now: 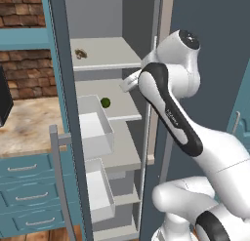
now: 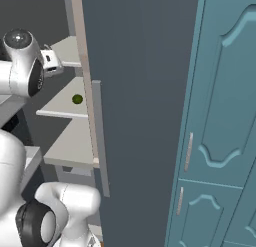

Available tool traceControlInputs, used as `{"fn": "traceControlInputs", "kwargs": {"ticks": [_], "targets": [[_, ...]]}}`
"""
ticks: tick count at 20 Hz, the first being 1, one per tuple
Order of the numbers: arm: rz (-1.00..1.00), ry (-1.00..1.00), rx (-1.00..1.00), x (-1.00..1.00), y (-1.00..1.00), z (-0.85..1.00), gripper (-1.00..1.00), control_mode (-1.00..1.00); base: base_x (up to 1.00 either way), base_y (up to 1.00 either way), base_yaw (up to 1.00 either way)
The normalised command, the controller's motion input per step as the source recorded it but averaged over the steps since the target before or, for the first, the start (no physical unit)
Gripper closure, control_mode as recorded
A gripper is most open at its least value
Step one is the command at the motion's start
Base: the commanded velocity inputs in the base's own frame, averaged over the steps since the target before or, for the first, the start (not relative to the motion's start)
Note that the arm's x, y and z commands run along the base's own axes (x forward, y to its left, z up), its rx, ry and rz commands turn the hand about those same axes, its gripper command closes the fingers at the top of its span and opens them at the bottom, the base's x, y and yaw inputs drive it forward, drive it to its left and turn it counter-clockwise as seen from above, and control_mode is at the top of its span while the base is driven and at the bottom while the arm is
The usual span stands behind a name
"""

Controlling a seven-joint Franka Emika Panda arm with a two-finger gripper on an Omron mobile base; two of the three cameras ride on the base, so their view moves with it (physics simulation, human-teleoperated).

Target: Take the lime and mushroom out of the freezer and place them in the tupperware container on the counter. Then put the tupperware containing the vegetables back in the freezer.

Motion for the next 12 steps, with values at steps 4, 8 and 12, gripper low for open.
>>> {"fn": "traceControlInputs", "kwargs": {"ticks": [4,8,12], "targets": [[0.21,0.12,0.14,0.36,0.18,0.25,-1.0,-1.0,0.0,0.0,0.0],[0.09,0.03,0.0,0.27,0.18,0.0,-1.0,-1.0,0.0,0.0,0.0],[0.0,0.03,0.0,0.24,0.14,0.0,-1.0,-1.0,0.0,0.0,0.0]]}}
